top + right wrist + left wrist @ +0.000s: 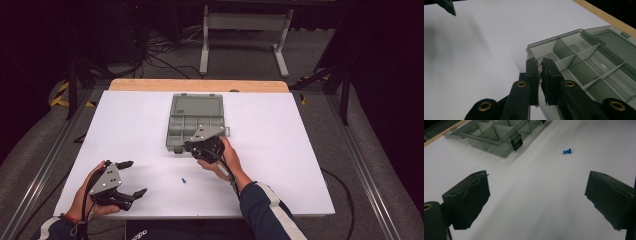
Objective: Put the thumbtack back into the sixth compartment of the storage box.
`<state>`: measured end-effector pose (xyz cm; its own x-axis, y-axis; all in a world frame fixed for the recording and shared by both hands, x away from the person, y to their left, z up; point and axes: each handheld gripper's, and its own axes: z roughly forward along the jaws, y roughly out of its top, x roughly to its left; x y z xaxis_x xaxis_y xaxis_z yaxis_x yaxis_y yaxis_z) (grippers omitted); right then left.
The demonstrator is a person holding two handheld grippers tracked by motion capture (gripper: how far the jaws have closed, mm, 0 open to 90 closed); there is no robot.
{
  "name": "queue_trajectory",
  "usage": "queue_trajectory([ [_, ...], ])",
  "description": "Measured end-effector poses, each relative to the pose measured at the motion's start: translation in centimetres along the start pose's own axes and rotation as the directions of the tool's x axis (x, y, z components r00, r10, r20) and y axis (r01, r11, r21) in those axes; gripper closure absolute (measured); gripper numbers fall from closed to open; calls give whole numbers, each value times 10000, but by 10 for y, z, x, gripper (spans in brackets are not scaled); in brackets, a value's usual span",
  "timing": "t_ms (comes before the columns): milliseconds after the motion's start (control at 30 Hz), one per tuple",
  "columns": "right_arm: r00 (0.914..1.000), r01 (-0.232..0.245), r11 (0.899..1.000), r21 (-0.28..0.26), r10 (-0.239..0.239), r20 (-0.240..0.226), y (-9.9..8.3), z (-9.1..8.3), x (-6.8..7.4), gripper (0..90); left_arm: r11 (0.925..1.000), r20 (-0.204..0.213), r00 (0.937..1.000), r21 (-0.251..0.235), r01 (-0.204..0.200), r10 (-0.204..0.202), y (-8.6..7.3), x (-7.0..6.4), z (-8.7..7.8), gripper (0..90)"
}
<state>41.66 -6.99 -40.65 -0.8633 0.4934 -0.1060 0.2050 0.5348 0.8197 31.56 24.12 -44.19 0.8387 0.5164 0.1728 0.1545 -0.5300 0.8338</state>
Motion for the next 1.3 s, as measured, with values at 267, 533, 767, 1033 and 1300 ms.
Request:
queue_trajectory([
  [267,9998,-85,9999,70,83,184,6,5,-5,845,10000,4,10000,12,-35,35,0,0,0,61],
  [533,9987,-324,9995,49,322,404,10,8,-13,845,10000,52,10000,-1,-3,3,0,-1,0,61],
  [767,9958,-582,9982,130,571,722,13,12,-20,845,10000,71,10000,9,-27,27,0,0,0,61],
  [1033,9914,-933,9952,281,902,946,9,17,-29,844,10000,115,9999,10,-19,19,0,0,0,61],
  [1300,9877,-1195,9921,389,1148,1057,5,22,-32,843,10000,138,9999,45,-47,47,-1,0,1,61],
])
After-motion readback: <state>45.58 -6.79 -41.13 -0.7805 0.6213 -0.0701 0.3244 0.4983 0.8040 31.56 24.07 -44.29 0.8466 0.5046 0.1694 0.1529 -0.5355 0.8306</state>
